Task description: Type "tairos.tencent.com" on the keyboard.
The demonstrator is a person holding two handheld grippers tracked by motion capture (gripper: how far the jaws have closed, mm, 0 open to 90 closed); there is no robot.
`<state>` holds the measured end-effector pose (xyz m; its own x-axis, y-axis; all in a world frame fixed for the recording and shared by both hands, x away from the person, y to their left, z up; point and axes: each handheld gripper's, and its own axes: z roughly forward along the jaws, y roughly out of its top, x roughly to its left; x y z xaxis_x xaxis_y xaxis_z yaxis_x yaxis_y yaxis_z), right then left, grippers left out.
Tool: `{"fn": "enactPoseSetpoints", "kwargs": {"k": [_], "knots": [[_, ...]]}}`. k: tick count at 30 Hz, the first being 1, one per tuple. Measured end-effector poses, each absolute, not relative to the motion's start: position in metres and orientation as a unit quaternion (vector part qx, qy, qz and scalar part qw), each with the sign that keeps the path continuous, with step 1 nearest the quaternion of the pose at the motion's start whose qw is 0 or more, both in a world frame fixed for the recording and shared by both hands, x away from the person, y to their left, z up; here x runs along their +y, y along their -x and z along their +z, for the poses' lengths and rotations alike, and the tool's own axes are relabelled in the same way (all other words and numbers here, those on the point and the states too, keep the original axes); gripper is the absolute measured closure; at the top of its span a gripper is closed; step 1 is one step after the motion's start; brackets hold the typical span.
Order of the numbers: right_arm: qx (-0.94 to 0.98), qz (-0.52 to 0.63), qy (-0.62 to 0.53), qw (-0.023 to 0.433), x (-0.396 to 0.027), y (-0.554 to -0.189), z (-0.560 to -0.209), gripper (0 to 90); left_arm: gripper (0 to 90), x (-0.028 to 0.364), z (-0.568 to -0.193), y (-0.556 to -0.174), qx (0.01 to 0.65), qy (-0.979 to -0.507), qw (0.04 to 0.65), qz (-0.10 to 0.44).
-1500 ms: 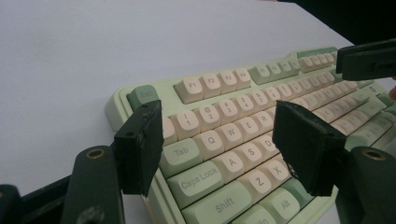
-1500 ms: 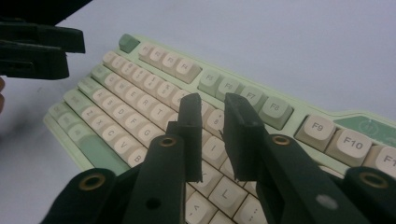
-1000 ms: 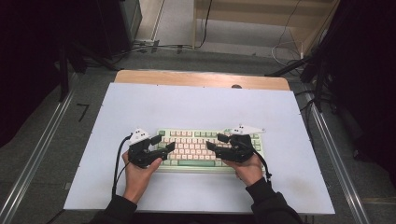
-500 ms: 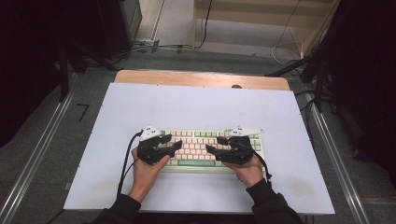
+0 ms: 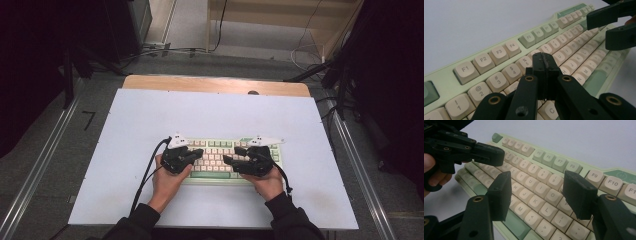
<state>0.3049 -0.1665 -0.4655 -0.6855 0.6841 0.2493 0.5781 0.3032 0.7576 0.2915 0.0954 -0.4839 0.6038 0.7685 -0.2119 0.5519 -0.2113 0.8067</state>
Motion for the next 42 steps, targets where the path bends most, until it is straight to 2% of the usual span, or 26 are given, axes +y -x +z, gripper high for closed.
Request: {"fn": "enactPoseSetpoints", "kwargs": {"k": [14,21,25,27,28,29,33,35,38,42], "knots": [[0.804,0.443,-0.393,0.060,-0.167,-0.305,-0.466,38.6,90.0,0.095,-0.487,-0.296,0.440,-0.773,0.441,0.119],[0.804,0.444,-0.390,0.060,-0.166,-0.305,-0.465,38.5,90.0,0.093,-0.491,-0.299,0.448,-0.785,0.414,0.110],[0.804,0.442,-0.392,0.061,-0.166,-0.305,-0.465,38.5,88.9,0.093,-0.488,-0.298,0.445,-0.781,0.424,0.113],[0.804,0.443,-0.391,0.062,-0.167,-0.305,-0.465,38.5,83.1,0.097,-0.483,-0.296,0.446,-0.771,0.441,0.112],[0.804,0.444,-0.391,0.062,-0.167,-0.305,-0.465,38.5,74.5,0.099,-0.481,-0.295,0.446,-0.765,0.450,0.110],[0.803,0.444,-0.392,0.063,-0.167,-0.305,-0.465,38.5,74.5,0.101,-0.479,-0.294,0.447,-0.760,0.458,0.109],[0.804,0.442,-0.393,0.063,-0.167,-0.305,-0.465,37.7,49.5,0.107,-0.473,-0.290,0.450,-0.744,0.483,0.103],[0.804,0.443,-0.392,0.064,-0.167,-0.305,-0.465,37.7,41.2,0.110,-0.472,-0.288,0.452,-0.741,0.486,0.103],[0.803,0.443,-0.393,0.065,-0.168,-0.304,-0.464,37.8,34.2,0.116,-0.472,-0.285,0.457,-0.736,0.491,0.089],[0.803,0.444,-0.392,0.067,-0.168,-0.304,-0.464,37.8,30.6,0.126,-0.476,-0.281,0.468,-0.727,0.495,0.088]]}}
